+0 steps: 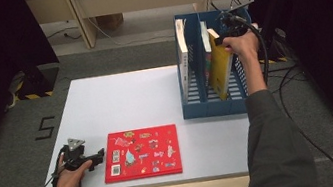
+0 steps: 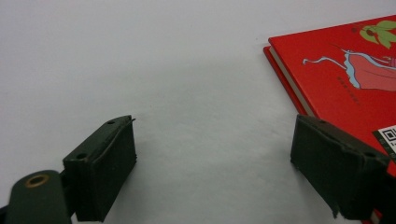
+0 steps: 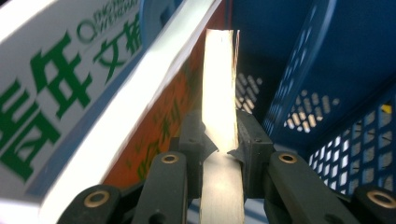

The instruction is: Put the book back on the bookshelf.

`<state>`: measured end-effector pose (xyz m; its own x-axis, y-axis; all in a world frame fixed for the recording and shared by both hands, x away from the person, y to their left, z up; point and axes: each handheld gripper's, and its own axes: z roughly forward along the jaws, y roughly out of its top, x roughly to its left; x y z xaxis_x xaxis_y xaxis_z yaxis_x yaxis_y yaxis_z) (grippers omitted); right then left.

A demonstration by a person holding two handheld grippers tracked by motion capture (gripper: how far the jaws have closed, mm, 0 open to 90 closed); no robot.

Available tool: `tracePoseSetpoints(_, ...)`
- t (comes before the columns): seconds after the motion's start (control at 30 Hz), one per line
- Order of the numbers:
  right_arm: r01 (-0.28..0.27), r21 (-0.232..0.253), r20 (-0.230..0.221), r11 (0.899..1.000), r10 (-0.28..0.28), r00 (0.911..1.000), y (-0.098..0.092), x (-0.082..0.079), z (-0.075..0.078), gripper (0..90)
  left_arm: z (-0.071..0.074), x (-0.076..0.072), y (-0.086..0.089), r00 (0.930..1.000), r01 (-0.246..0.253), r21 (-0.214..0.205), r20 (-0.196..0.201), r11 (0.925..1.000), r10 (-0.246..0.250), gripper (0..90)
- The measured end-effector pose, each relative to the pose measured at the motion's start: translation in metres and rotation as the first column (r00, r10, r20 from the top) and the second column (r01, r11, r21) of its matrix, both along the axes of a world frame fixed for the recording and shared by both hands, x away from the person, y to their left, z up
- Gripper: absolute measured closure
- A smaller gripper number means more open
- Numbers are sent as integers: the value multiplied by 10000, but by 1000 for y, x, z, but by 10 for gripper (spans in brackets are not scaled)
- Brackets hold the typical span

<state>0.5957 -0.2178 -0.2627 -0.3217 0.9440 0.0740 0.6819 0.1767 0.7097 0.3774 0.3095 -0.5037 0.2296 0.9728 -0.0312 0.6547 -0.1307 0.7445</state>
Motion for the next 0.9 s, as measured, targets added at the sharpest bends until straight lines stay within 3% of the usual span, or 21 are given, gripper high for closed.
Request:
tracePoseSetpoints(0.23,784,431,177,9960,-792,9967,0,20,-1,754,0,0,0,10000,35,15,-11,10000,-35,131)
tracePoseSetpoints(0.47,980,791,359,9920,-1011,9942,6,33,-11,746,0,0,0,10000,46,15,-17,10000,-46,131)
tracePoseSetpoints(0.53,1014,1040,218,9894,-1042,9943,9,34,-14,731,0,0,0,10000,45,18,-7,10000,-45,131)
tracePoseSetpoints(0.67,788,1670,375,9828,-862,9956,8,29,-15,719,0,-1,0,10000,68,26,-14,10000,-68,132)
tracePoseSetpoints(0.9,74,2333,670,9724,-237,9975,-9,6,-8,627,0,-1,0,10000,68,26,10,10000,-68,132)
